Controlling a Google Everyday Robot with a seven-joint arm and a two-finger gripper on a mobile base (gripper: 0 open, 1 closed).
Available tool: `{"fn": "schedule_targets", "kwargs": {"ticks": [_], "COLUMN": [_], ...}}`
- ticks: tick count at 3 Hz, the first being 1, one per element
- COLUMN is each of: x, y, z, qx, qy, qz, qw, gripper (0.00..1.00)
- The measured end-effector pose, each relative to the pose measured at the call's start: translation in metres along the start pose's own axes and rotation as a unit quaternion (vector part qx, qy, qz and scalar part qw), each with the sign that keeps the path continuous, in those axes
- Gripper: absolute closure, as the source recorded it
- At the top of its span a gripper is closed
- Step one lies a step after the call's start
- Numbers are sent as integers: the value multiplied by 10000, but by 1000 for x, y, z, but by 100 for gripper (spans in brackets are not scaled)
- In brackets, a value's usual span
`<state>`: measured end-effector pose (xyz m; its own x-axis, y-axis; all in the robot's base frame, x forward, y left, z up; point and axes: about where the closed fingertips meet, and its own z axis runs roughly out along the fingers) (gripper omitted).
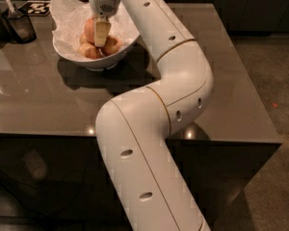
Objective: Pick apple from white bowl
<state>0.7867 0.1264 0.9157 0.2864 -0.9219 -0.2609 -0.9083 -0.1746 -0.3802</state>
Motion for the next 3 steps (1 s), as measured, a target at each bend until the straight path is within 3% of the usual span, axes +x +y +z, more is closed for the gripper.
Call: {"fn": "schedule_targets", "kwargs": {"ticks": [2,3], "x": [-4,-11], "y": [-6,-16], "z": [5,-7], "qx": [95,328], "qy": [-46,-20], "qz": [-8,-92], "qw": [9999,9994], "gripper": [89,100]}}
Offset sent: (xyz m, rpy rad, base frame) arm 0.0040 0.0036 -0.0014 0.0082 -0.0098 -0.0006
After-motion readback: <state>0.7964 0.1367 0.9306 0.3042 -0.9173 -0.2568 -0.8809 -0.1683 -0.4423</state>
